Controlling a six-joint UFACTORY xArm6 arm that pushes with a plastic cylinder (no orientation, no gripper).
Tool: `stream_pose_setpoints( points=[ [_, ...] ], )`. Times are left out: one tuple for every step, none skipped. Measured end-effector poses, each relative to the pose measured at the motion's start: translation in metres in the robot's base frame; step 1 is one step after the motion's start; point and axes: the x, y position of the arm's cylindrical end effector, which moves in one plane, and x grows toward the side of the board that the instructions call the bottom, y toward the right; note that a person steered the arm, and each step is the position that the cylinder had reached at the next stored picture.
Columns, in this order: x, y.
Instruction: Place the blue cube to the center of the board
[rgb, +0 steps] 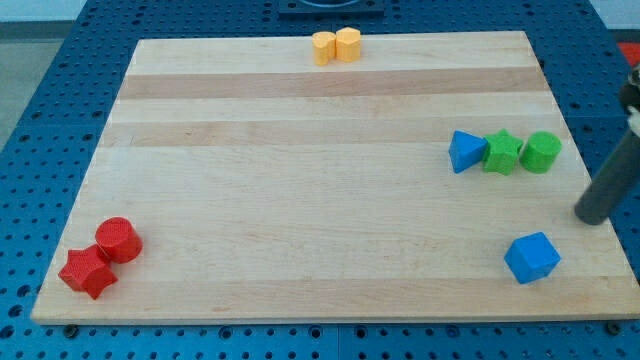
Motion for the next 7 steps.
stream_pose_setpoints(
  points=[
    [0.029,0.003],
    [0.072,0.001],
    [0.074,-0.022],
    [0.066,-0.064],
    [0.057,-0.1],
    [0.036,-0.119],
    [0.016,-0.138]
  ],
)
